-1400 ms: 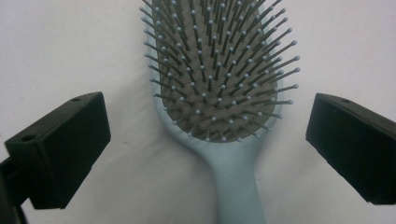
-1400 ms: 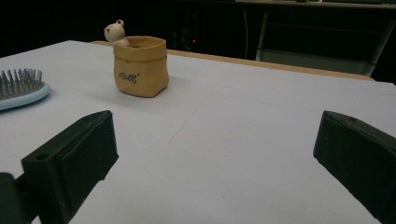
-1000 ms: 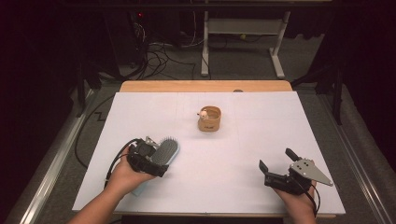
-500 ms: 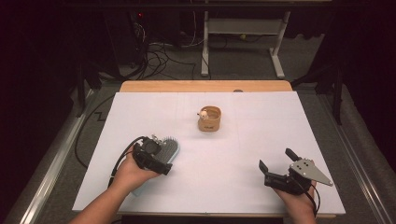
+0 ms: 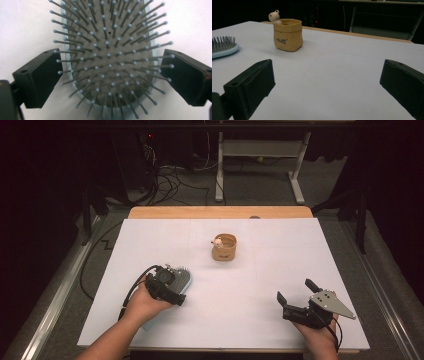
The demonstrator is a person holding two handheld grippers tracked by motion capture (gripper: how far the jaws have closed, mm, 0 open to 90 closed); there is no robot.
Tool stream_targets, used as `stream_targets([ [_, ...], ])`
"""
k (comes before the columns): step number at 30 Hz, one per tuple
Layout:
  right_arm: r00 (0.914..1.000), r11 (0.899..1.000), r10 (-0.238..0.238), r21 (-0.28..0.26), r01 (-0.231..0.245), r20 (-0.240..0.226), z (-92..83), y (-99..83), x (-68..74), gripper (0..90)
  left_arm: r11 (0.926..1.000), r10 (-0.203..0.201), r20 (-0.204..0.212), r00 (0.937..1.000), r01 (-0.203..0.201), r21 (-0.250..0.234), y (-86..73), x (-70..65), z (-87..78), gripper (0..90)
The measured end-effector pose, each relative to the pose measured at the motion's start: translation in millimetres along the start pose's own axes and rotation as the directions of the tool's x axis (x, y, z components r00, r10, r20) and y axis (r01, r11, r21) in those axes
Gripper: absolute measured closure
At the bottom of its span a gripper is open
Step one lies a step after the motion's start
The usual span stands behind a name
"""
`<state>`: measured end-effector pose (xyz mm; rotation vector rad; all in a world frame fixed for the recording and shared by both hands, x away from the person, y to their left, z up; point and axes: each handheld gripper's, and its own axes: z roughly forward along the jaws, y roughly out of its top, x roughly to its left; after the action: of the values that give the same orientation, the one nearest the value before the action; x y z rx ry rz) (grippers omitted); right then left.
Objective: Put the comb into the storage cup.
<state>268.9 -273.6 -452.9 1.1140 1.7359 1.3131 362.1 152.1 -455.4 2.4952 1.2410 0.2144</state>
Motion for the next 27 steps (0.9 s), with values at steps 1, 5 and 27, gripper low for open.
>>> stream_targets([
  [1,1.0000,1.000,0.001,0.001,-0.001,0.000,-0.1,0.0,0.0,0.2,1.0000,-0.008,0.005,1.0000,0.008,0.002,0.8,-0.4,1.0,6.7],
  [5,1.0000,1.000,0.001,0.002,-0.001,0.000,0.2,-0.2,-0.2,0.2,0.9996,-0.023,0.021,0.9995,0.023,0.015,2.4,0.8,1.1,7.9],
  [27,1.0000,1.000,0.001,0.004,-0.001,0.000,0.6,-0.6,1.0,0.2,0.9988,-0.036,0.042,0.9984,0.035,0.034,6.5,3.1,3.5,9.7],
])
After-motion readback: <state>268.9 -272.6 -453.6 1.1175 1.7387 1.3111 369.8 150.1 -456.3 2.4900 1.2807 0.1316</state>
